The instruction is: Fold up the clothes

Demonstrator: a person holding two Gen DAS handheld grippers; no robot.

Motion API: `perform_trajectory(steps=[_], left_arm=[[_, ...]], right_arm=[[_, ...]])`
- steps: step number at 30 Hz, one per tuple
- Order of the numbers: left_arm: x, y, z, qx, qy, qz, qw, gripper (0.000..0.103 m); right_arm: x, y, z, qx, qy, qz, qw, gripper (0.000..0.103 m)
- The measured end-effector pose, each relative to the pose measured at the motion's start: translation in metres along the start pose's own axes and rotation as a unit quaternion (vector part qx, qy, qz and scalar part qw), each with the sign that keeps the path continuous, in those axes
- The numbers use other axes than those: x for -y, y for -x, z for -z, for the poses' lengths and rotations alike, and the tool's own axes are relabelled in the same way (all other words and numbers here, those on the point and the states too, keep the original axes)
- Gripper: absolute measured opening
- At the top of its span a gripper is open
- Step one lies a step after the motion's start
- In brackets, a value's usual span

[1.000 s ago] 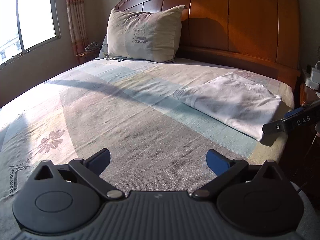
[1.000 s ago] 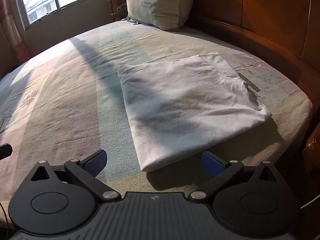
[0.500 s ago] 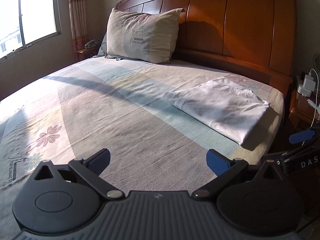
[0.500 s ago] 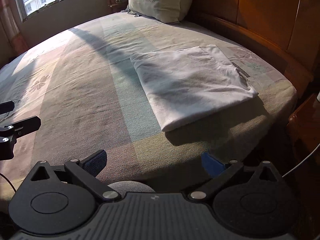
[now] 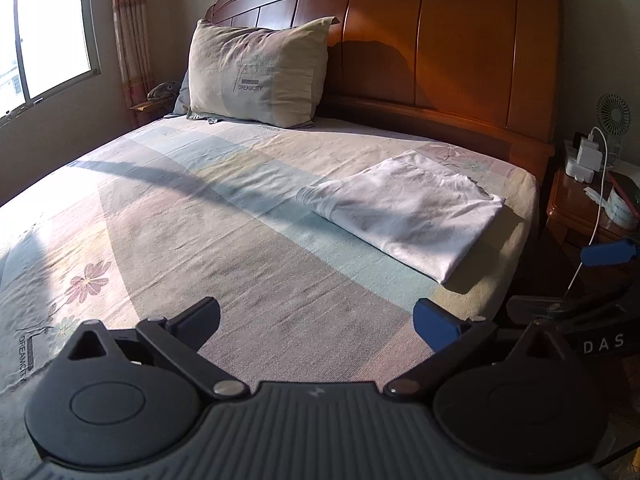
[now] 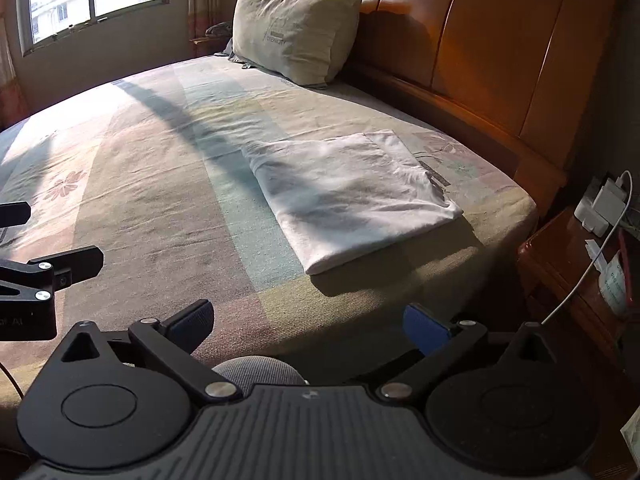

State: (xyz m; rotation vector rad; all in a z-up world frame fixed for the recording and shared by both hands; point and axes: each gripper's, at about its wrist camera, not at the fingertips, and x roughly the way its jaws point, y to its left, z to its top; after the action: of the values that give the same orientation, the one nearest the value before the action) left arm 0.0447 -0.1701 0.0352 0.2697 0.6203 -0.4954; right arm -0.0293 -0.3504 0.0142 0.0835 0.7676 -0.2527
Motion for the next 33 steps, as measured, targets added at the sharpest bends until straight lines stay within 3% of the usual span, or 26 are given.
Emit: perform_trajectory(steps=[3,7,11,19,33], left_arm=[[0.001,0.002,-0.007,-0.006,0.008,0.011,0.9999,0.102],[0.003,0.005,-0.014,-0.013,0.030,-0.002,0.9994,0.102],[0.006,0.007,-0.013,-0.025,0.048,0.018,0.9984,0.102],[0.020,0.014,-0.009,-0.031,0.042,0.026,0.9983,0.102],[0.018,0.015,-0.014,-0.032,0.041,-0.004,0.9986,0.102]], right_arm=[[0.000,0.010,0.000,0.007,0.005,0.009,1.000,0.103],[0.002,0.024,0.000,0.015,0.008,0.017,1.000,0.103],[0.005,0.034,0.001,0.021,0.002,0.010,1.000,0.103],[0.004,0.046,0.006,0.027,0.019,0.037,0.999,0.103],[0.008,0.048,0.004,0.031,0.020,0.035,0.999,0.103]])
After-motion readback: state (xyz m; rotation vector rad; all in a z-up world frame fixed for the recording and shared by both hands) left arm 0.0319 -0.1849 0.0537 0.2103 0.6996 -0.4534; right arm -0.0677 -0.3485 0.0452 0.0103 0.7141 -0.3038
